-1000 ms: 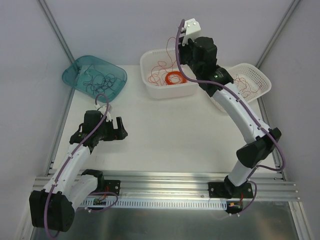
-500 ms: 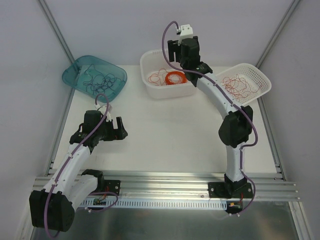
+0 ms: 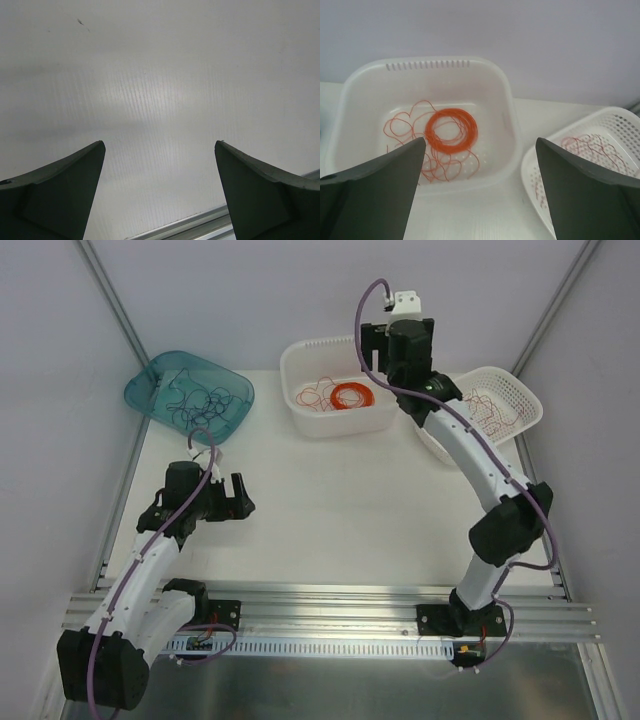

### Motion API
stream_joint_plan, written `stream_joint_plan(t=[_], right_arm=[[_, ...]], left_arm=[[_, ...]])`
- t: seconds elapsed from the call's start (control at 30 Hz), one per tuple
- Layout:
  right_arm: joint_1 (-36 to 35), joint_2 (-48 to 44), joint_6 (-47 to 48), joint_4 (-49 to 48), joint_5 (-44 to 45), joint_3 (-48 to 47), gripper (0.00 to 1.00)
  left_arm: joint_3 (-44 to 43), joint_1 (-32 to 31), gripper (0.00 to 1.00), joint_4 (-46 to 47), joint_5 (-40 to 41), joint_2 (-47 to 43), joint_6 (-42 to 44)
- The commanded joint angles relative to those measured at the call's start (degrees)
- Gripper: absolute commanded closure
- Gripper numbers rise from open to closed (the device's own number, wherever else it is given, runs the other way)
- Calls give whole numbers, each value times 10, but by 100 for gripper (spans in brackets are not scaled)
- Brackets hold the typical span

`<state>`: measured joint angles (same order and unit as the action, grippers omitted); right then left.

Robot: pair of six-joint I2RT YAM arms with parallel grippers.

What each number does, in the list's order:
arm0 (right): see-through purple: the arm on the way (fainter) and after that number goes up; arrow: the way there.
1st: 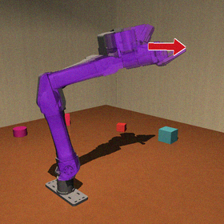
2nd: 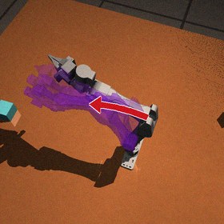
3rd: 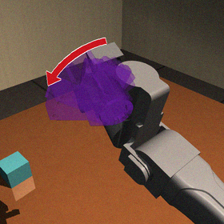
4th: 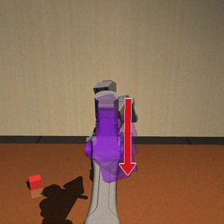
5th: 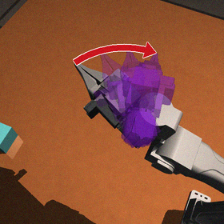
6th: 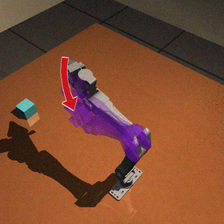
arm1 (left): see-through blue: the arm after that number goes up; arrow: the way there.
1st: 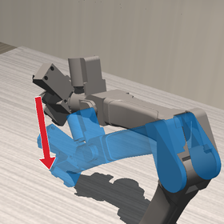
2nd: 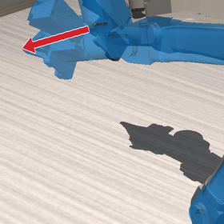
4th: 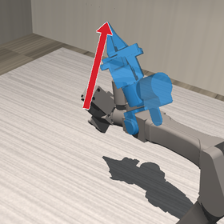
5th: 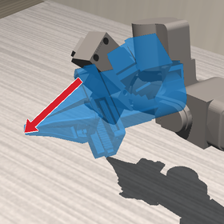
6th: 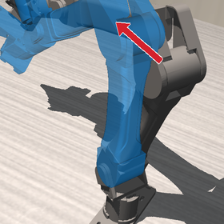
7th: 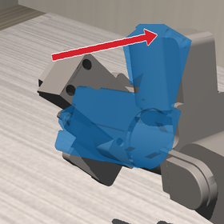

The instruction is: Untangle the cables

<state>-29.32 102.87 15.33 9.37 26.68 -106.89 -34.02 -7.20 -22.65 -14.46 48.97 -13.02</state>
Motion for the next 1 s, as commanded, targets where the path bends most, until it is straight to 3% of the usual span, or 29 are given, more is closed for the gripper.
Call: stream_joint_plan(t=[0.0,0.27,0.5,0.7,0.97], right_arm=[[4,-117,-20,121,50,11,3],[8,-317,-62,273,110,154,3],[35,-464,-114,455,147,215,3],[37,-622,-123,528,152,279,3],[37,-806,-179,656,77,278,3]], left_arm=[[-3,-7,7,14,-6,-32,-2],[-2,-13,4,11,-8,-72,-17],[-7,-13,1,-17,17,-134,-25],[-44,-13,1,-100,96,-241,-63],[-150,-13,1,-236,154,-389,-139]])
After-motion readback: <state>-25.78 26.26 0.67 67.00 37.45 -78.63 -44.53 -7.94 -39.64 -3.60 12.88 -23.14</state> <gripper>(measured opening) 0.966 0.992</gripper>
